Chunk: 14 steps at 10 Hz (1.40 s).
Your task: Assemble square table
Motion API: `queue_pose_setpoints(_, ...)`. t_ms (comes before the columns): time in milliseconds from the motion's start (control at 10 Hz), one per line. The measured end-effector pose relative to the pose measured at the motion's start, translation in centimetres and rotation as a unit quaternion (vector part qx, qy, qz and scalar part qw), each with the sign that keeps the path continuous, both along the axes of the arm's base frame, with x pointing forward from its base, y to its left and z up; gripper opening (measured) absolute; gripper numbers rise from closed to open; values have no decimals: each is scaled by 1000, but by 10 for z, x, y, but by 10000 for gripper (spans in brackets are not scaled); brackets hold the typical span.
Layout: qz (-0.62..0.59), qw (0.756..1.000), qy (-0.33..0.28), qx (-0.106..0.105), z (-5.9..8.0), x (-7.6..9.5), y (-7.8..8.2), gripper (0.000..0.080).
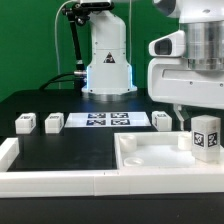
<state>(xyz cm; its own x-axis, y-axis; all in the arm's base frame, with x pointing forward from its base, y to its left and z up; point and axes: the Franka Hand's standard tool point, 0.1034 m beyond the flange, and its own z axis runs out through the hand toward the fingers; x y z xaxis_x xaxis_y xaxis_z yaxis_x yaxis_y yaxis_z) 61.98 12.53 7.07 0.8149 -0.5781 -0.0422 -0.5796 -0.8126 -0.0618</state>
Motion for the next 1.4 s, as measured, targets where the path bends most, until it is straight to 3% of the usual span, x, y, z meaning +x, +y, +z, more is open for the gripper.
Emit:
queue_pose_setpoints(600, 222, 975, -17, -5, -1, 0, 2, 649)
queue_pose_setpoints(1200, 475, 879, -36, -12, 3, 2, 0, 649)
queue_pose_setpoints(1400, 475, 879, -36, -12, 3, 2, 0, 619)
